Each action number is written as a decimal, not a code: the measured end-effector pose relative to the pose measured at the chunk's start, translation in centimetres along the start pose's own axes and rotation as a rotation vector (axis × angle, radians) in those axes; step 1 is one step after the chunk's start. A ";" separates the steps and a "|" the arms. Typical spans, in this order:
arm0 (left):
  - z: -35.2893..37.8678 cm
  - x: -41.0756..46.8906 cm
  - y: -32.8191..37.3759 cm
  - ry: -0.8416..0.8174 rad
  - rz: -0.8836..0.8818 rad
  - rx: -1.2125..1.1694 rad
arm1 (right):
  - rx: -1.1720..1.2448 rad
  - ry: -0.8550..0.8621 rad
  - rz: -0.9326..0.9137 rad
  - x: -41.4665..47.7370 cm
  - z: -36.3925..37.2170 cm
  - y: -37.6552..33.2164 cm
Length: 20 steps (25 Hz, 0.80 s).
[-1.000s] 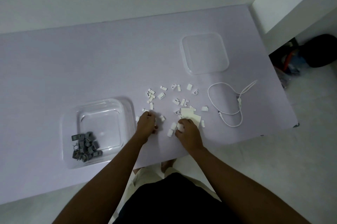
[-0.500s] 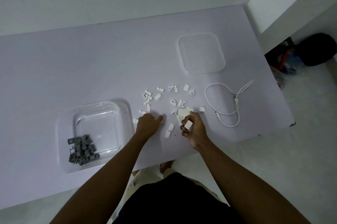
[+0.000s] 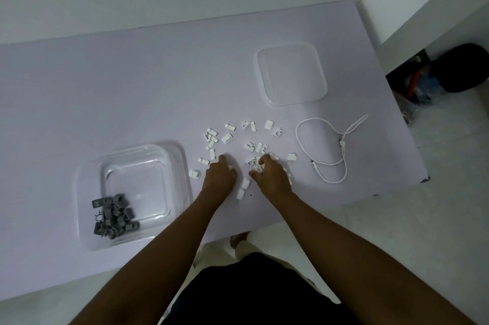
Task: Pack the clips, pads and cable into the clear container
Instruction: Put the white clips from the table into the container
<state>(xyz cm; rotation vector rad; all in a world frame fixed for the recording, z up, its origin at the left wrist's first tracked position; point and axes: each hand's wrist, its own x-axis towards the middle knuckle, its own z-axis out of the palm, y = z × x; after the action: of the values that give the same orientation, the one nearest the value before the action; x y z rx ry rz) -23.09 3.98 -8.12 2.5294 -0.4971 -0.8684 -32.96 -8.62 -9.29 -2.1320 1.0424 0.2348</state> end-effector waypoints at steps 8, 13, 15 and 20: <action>-0.6 0.0 0.0 -0.046 -0.042 -0.042 | 0.319 0.098 0.075 0.4 -0.4 -0.2; -0.5 -0.2 0.1 -0.035 -0.024 -0.003 | 0.279 0.050 0.006 -0.1 -1.0 0.0; -0.5 -0.3 0.3 -0.033 0.004 0.004 | 0.258 0.046 -0.016 -0.1 -1.1 -0.2; -0.3 0.0 0.6 -0.036 0.056 0.037 | 0.187 0.014 -0.097 0.0 -1.3 -0.1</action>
<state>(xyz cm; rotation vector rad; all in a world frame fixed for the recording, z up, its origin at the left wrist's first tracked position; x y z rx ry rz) -22.99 3.55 -7.62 2.5242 -0.5978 -0.8930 -33.09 -9.54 -8.32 -2.0103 0.9287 0.0725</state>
